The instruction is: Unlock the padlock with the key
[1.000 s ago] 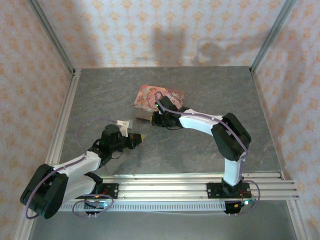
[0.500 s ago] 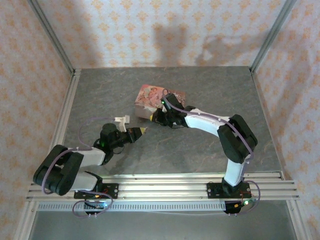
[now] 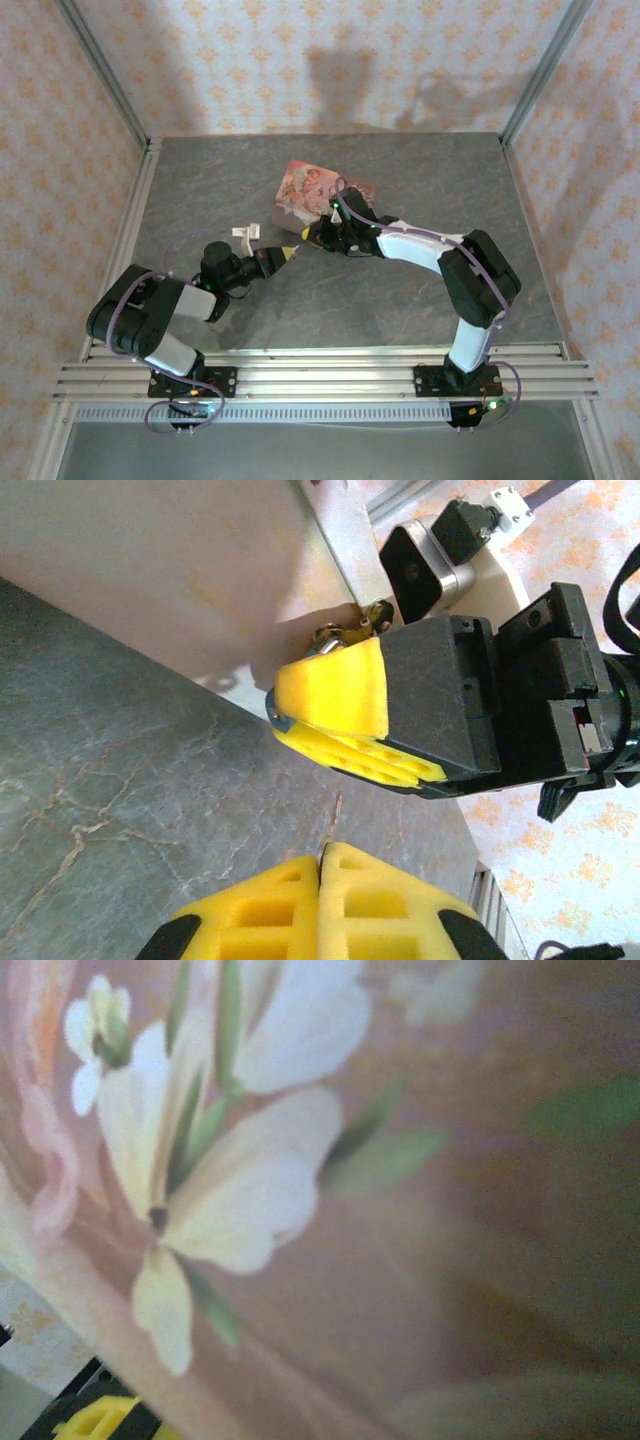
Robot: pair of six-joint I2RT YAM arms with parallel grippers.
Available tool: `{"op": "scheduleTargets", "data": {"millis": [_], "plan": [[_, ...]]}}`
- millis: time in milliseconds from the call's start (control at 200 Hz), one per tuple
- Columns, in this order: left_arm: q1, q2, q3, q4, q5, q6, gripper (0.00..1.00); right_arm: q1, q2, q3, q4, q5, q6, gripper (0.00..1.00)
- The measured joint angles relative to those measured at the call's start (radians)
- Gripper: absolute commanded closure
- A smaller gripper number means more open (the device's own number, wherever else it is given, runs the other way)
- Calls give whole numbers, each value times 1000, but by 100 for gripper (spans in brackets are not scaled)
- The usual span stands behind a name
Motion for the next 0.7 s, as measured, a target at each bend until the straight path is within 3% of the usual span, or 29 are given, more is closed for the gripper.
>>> {"op": "scheduleTargets", "data": {"millis": [210, 701], "plan": [[31, 125, 34, 81, 48, -10, 100, -12, -3, 0, 26, -29, 24, 100], [31, 176, 82, 119, 95, -2, 100, -24, -4, 0, 63, -108, 77, 100]]}}
